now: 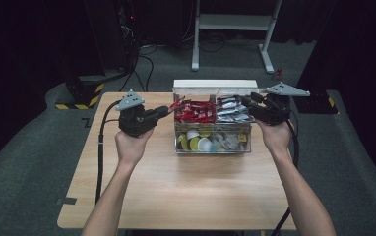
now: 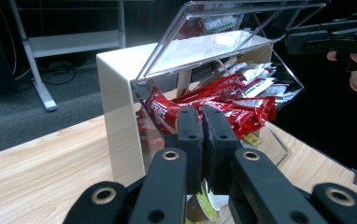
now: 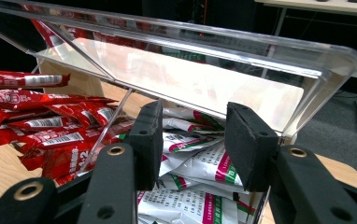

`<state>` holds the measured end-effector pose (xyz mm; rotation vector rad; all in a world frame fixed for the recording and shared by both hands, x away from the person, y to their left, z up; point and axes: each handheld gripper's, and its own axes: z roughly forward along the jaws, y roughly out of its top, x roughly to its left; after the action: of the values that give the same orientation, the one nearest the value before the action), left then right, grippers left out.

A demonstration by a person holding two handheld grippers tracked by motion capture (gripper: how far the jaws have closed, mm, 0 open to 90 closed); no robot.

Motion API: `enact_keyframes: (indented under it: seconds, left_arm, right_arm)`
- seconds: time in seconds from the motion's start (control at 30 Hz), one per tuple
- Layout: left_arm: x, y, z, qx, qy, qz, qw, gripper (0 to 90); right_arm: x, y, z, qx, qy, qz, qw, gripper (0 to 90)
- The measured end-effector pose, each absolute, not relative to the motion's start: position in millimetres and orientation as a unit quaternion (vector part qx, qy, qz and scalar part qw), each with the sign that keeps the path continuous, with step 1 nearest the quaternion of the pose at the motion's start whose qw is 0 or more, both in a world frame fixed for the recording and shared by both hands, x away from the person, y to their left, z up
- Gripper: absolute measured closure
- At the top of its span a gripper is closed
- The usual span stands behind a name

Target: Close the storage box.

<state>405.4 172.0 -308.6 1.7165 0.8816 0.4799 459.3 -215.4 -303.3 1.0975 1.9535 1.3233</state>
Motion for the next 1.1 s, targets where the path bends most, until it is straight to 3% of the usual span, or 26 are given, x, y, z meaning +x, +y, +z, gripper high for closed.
enact_keyframes:
  seconds: [1.1]
  left_arm:
    - [367, 222, -304, 0.708, 0.375, 0.218, 0.558, 86.6]
  right_arm:
    - [459, -216, -303, 0.408, 0.724, 0.489, 0.265, 57.4]
